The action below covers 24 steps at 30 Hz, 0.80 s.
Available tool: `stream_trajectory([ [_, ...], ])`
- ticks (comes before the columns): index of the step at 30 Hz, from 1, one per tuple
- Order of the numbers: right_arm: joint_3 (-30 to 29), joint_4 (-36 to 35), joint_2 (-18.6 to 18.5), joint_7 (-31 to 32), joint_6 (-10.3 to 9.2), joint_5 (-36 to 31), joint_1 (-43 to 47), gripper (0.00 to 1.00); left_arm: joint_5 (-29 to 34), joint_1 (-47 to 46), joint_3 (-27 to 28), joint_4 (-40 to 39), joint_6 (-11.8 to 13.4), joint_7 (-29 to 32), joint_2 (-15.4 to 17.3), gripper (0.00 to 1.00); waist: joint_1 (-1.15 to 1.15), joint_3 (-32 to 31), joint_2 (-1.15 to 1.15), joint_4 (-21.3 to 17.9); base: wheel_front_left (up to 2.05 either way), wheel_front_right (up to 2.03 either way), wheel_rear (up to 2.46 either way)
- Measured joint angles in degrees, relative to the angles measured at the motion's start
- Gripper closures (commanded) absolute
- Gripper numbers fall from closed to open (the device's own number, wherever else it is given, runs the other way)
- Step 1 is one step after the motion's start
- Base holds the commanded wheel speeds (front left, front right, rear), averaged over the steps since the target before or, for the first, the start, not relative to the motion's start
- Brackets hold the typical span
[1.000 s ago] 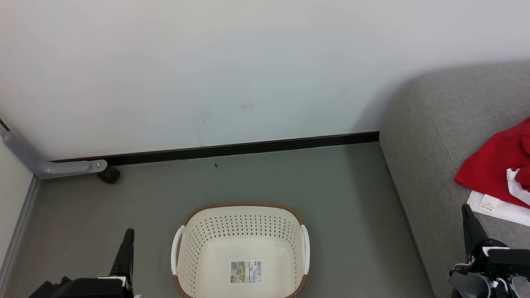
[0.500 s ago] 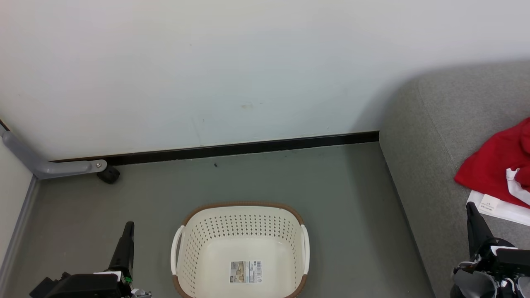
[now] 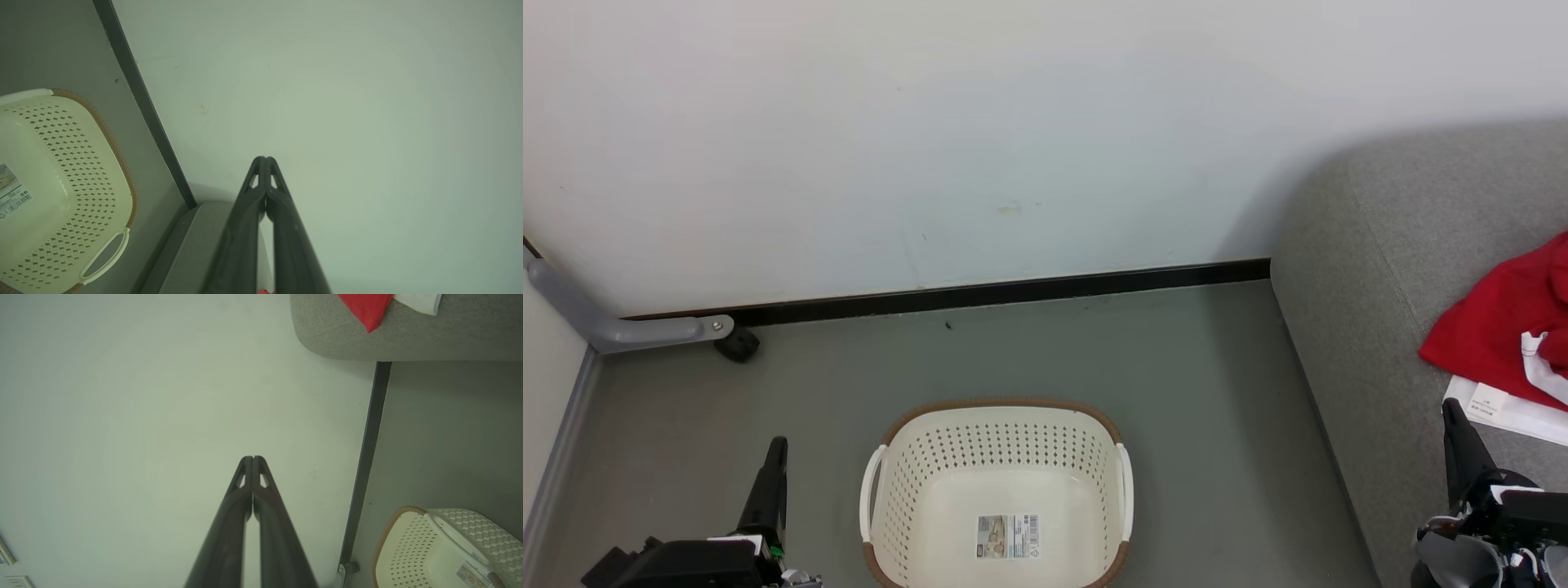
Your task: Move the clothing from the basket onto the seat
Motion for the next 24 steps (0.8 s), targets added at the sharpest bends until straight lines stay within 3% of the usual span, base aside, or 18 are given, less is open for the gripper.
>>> stream_trajectory([
  [24,0.01,-0.02,0.01,0.0,0.01,0.0,0.02,1.0,-0.14,0.0,0.0,-0.09,0.0,0.0,-0.01,1.0,0.0,0.01,0.0,0.0,0.0,0.0,0.0],
])
